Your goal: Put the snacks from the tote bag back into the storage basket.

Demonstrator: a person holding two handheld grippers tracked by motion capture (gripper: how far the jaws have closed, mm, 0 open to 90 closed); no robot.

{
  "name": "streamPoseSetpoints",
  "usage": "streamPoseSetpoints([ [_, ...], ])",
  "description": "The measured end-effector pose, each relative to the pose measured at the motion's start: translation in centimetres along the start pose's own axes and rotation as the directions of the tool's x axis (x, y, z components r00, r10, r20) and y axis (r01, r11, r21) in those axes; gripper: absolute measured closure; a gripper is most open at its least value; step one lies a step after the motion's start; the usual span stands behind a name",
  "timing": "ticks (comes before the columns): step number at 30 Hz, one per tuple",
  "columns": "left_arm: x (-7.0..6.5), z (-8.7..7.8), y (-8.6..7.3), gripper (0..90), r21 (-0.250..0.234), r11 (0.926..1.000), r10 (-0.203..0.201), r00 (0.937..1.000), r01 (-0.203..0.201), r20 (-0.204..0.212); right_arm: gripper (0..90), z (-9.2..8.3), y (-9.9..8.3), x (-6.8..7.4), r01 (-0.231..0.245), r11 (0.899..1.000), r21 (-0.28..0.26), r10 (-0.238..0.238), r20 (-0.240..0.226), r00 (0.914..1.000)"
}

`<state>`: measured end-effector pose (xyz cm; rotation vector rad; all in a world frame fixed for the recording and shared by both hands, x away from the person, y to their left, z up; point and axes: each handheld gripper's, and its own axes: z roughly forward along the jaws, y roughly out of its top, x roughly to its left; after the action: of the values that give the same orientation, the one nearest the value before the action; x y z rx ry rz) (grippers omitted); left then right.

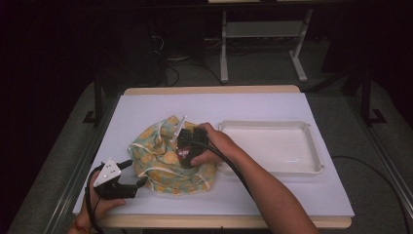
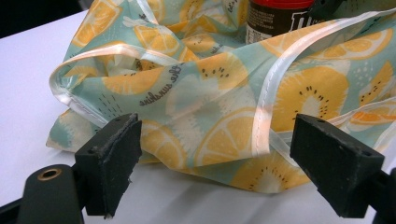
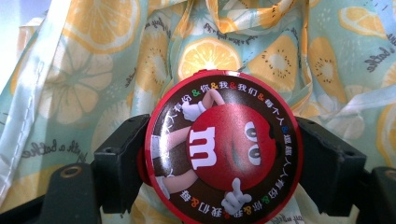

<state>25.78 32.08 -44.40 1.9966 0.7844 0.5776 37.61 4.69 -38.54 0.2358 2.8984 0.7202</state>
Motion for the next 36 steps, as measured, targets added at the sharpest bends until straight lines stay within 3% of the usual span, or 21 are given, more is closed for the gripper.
streamPoseSetpoints([
  [17, 0.0, 0.0, 0.0, 16.0, 0.001, 1.0, 0.0, 1.0, 0.0, 0.001, 23.6, -0.2, 0.5, 0.3, 0.023, 1.0, -0.016, -0.023, 0.007, 0.9997],
  [36, 0.0, 0.0, 0.0, 16.1, 0.004, 1.0, 0.004, 1.0, -0.004, 0.0, 23.6, -2.6, 1.3, 0.8, 0.052, 0.998, -0.04, -0.051, 0.024, 0.9984],
])
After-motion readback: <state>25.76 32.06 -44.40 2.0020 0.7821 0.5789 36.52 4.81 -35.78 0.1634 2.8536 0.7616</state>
